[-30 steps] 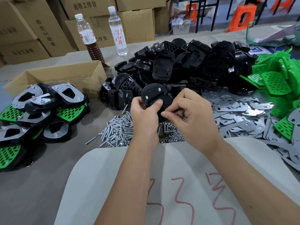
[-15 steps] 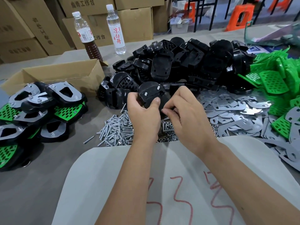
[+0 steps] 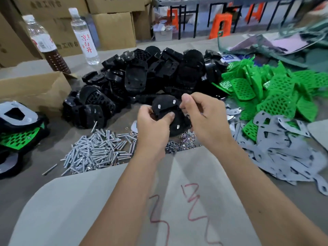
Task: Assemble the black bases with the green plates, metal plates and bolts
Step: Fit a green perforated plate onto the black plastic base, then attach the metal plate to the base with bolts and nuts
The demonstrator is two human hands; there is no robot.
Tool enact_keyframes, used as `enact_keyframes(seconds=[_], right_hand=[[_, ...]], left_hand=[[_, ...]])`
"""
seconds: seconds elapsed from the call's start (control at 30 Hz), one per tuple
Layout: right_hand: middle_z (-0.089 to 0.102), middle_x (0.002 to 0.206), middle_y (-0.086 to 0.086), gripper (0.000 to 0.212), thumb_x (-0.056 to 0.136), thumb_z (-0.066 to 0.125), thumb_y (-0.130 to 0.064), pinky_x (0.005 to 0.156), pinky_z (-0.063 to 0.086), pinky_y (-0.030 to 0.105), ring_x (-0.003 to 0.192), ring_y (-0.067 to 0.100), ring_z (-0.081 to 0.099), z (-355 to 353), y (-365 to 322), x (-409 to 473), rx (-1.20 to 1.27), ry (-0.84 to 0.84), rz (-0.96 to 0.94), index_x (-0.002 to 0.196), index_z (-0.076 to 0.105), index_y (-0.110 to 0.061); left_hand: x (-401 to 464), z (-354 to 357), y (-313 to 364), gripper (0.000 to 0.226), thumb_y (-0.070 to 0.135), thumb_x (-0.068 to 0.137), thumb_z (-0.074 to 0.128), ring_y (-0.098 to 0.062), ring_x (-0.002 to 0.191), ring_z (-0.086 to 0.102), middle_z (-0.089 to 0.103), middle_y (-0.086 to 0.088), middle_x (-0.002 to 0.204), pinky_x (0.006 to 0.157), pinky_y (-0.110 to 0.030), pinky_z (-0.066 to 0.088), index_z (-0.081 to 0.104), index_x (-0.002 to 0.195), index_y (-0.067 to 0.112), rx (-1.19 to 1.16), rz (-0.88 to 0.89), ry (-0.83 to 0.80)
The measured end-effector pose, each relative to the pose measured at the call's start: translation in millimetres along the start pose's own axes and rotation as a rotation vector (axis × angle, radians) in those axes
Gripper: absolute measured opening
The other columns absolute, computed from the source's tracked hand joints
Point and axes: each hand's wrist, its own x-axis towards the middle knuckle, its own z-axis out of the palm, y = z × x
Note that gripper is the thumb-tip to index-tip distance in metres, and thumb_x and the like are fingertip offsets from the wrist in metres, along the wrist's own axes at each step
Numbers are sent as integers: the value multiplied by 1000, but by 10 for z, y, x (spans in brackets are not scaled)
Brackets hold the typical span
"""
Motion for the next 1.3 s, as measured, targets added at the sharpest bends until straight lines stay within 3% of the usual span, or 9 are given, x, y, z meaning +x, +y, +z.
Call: enact_keyframes(seconds=[0.13,0.27,0.3,0.43,0.53,0.73,0.93,1.17,1.3], right_hand=[[72,76,13,35,105,58,-29,69,57,53,74,34,69,-620,178,77,-236,-62,176,82,70,-7],[74,89,4,6,93,73,-14,71,55,35,77,24,66,-1388,301,37,-658,-402,303,91,75,-19],[74,89,-1,15,89,76,-10,73,56,35,77,19,66,-1524,300,12,-708,-492,326,91,76,-25],[66,94,-6,26,77,88,-18,77,54,37,80,15,62,-1612,279,-46,-669,-643,370,87,74,-37],[70,86,-7,19,72,89,-17,75,59,37,78,14,66,-1487,325,-101,-675,-685,388,80,77,-30],[77,83,11,6,90,77,-13,69,61,42,80,34,71,-1466,443,-17,-744,-622,387,86,80,-8],[74,83,4,10,88,83,-14,58,44,24,68,17,67,-1566,589,50,-470,-203,506,88,74,-16],[76,72,7,7,90,77,-7,59,57,32,53,14,67,-1433,619,33,-73,324,475,90,77,-15],[78,95,10,19,97,74,-10,76,64,33,73,16,78,-1289,599,115,116,183,536,115,73,-4]], left_hand=[[-176,494,-12,28,5,85,79,-15,81,64,66,0,91,72,-33,55,55,93,17,126,28,-142],[-367,874,-34,29,3,83,79,-26,94,67,68,-6,100,88,-49,58,58,100,11,150,3,-217],[-402,945,-44,29,3,83,79,-27,95,67,68,-6,100,89,-50,58,57,100,12,156,4,-228],[-460,1046,-105,30,4,83,79,-19,86,65,66,0,94,83,-39,56,54,95,17,175,60,-214],[-502,1003,-166,29,5,85,78,-19,90,69,70,-5,99,86,-44,59,56,100,17,118,49,-203],[-539,925,-149,29,19,77,77,-5,73,61,64,3,90,84,-43,60,53,93,24,11,77,-125],[-483,906,-107,32,27,70,72,-17,84,63,64,-3,96,93,-54,58,53,94,21,-32,40,-84],[-485,941,-129,32,27,70,73,-18,85,64,65,-2,97,92,-53,59,53,95,22,-52,24,-56],[-442,939,-178,30,18,80,77,-17,84,64,64,0,97,93,-50,59,52,94,24,-88,21,14]])
